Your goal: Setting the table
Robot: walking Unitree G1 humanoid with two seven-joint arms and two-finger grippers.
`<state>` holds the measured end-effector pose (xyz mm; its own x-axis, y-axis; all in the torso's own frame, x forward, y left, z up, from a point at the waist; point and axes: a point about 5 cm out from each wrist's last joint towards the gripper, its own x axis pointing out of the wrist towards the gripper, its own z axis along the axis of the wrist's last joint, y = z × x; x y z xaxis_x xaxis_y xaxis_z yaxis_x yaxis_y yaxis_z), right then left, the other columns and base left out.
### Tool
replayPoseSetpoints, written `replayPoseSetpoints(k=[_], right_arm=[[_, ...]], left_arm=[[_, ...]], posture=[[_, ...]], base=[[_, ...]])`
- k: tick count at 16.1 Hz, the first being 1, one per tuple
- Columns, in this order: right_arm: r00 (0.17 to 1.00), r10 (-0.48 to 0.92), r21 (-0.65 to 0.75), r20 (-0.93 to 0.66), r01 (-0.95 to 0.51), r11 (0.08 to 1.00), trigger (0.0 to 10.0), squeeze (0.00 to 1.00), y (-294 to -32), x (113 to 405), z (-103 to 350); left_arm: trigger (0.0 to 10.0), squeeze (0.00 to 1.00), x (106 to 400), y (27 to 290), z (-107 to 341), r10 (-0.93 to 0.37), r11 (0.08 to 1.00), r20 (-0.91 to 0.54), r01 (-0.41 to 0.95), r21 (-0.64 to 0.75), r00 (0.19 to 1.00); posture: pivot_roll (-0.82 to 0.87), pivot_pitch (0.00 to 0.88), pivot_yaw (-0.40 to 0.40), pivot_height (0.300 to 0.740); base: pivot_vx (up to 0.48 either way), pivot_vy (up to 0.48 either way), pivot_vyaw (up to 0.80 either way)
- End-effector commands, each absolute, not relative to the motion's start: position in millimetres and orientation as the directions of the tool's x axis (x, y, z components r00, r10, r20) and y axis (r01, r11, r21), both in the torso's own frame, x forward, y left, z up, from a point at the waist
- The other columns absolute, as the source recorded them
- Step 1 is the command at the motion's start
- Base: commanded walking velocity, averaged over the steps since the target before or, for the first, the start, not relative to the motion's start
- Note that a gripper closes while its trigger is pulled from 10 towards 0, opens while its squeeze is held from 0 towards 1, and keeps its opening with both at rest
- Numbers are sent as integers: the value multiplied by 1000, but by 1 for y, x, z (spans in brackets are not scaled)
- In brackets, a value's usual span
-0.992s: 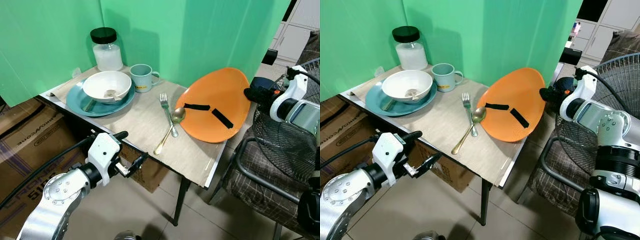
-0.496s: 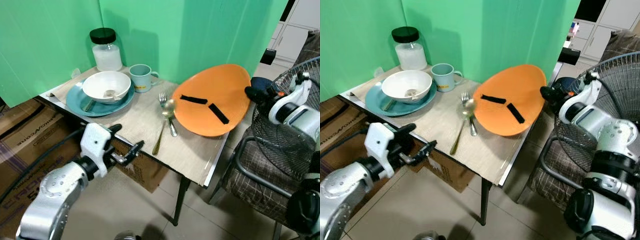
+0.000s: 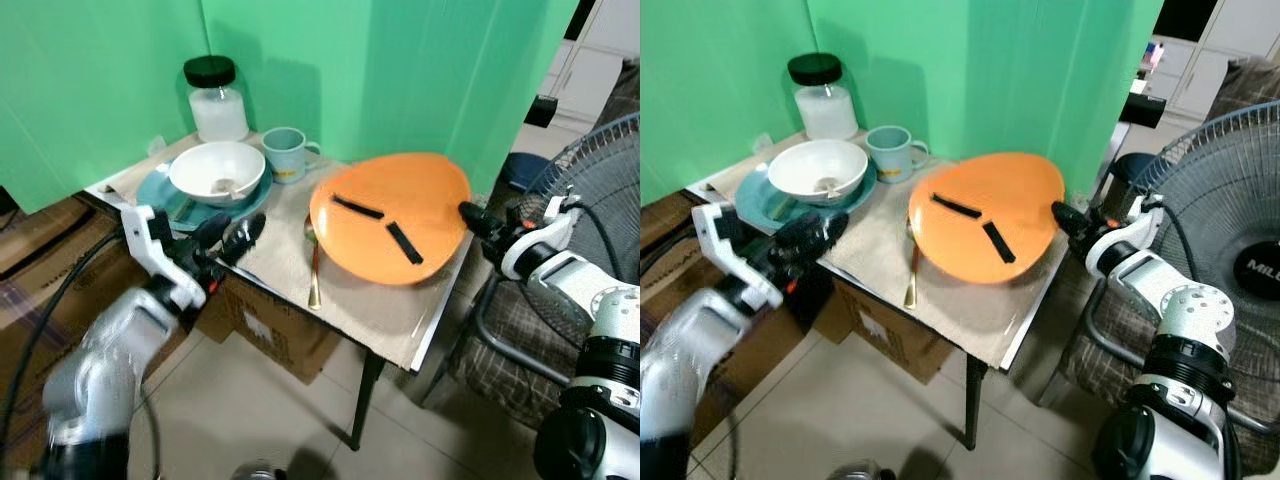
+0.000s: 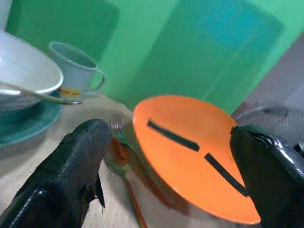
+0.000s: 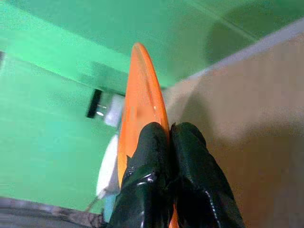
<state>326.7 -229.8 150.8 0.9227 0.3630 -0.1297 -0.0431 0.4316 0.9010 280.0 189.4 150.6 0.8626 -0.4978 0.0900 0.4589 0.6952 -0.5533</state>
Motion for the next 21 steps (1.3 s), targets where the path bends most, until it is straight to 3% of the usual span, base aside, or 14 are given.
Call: replayPoseSetpoints(k=[1, 3, 4, 6, 7, 14, 17, 19, 21], right_arm=[[931, 362, 908, -43, -114, 404, 0, 0, -231, 328, 168], [930, 367, 910, -27, -129, 394, 0, 0, -229, 328, 170], [928, 373, 911, -12, -143, 386, 0, 0, -227, 327, 173], [926, 377, 912, -2, -153, 381, 0, 0, -226, 326, 174], [906, 420, 909, 50, -216, 356, 0, 0, -218, 322, 183], [846, 528, 890, 74, -295, 349, 0, 0, -189, 308, 183], [841, 533, 892, 89, -306, 334, 0, 0, -185, 304, 185], [826, 555, 889, 103, -327, 322, 0, 0, -181, 300, 185], [819, 564, 888, 105, -333, 318, 0, 0, -179, 298, 184]], left_arm=[[10000, 1000, 281, 191, 145, -509, 666, 75, 448, -597, 857], [10000, 1000, 285, 191, 131, -528, 629, 28, 413, -658, 848], [10000, 380, 287, 191, 123, -540, 597, 7, 389, -702, 842], [10000, 380, 288, 191, 118, -548, 573, -4, 372, -730, 837], [10000, 0, 295, 188, 119, -594, 479, 31, 385, -789, 804], [10000, 0, 307, 171, 133, -712, 319, 138, 492, -810, 689], [10000, 0, 310, 170, 132, -720, 327, 132, 500, -802, 681], [0, 0, 310, 169, 134, -727, 284, 169, 516, -808, 665], [0, 0, 310, 168, 136, -731, 266, 186, 526, -808, 656]], posture=[[70, 0, 41, 740], [62, 0, 45, 740], [60, 0, 45, 740], [60, 0, 45, 740], [55, 0, 45, 740], [47, 0, 58, 740], [47, 0, 61, 740], [43, 0, 65, 740], [41, 0, 67, 740]], base=[[0, 0, 0], [0, 0, 0], [0, 0, 0], [0, 0, 0], [0, 0, 0], [0, 0, 0], [0, 0, 0], [0, 0, 0], [0, 0, 0]])
